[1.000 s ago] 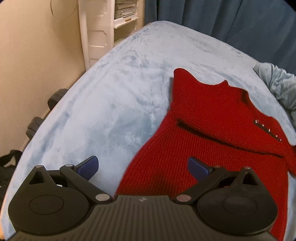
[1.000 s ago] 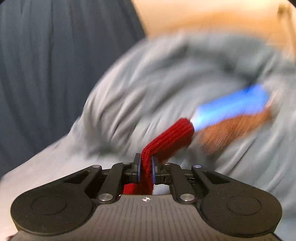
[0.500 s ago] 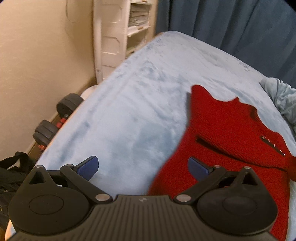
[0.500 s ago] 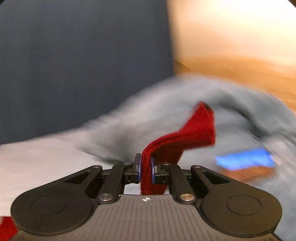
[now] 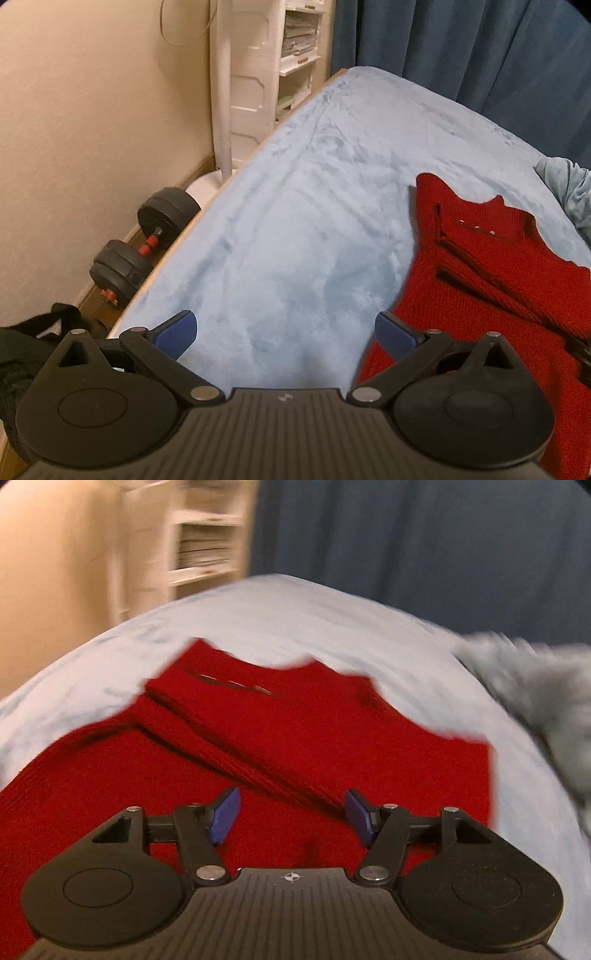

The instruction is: Fold small clothes

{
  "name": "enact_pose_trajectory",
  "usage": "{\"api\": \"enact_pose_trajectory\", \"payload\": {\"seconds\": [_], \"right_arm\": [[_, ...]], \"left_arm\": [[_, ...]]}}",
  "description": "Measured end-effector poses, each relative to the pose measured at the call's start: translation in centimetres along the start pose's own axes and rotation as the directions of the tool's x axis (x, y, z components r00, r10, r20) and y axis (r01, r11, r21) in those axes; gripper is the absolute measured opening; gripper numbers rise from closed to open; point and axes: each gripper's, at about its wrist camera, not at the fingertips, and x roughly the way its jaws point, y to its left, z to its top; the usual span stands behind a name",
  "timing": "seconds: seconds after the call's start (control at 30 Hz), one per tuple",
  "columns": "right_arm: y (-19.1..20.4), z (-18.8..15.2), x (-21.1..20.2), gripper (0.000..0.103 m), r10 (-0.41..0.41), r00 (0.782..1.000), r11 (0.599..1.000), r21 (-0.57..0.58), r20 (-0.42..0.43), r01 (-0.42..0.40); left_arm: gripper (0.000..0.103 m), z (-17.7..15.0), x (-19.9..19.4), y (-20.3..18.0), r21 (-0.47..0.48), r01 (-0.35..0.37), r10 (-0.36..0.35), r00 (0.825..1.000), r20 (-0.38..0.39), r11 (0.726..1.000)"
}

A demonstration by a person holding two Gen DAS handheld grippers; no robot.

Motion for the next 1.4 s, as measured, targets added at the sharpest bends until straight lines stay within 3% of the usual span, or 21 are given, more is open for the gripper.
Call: {"api": "enact_pose_trajectory", "payload": {"seconds": [0.1, 0.23, 0.5, 0.7, 1.03, 1.4], "right_arm": [[-3.6, -2.3, -4.2, 0.065, -0.081, 0.996, 0.993, 0.079, -0.024, 0.083], [-5.2, -6.0, -10.8, 0.068, -0.126, 0.992, 0.987, 0.101, -0.026, 0.128], [-2.0, -9.3, -22.4, 0.072, -0.135, 0.99, 0.98, 0.145, -0.029, 0.138], [0.8, -11.4, -28.7, 0.074, -0.127, 0.992, 0.985, 0.119, 0.011, 0.125], [2.6, -13.2, -33.4, 0.077, -0.119, 0.991, 0.984, 0.139, 0.057, 0.111], [2.7, -13.5, -34.0, 0.077, -0.107, 0.992, 0.983, 0.159, 0.06, 0.096]], "left_arm": [[0.103, -0.4, -0.5, -1.0, 0.006, 0.026, -0.026, 1.0, -0.001, 1.0], [0.103, -1.6, -2.9, -3.0, 0.096, 0.041, -0.042, 0.999, 0.015, 0.995], [0.103, -8.9, -11.3, -4.9, 0.259, 0.095, -0.092, 0.995, -0.026, 0.961], [0.103, -14.8, -16.7, -4.4, 0.3, 0.129, -0.115, 0.991, -0.067, 0.945], [0.103, -17.6, -22.3, -4.9, 0.36, 0.14, -0.149, 0.989, -0.003, 0.922], [0.103, -17.5, -23.7, -4.4, 0.349, 0.128, -0.148, 0.988, 0.032, 0.928]]}}
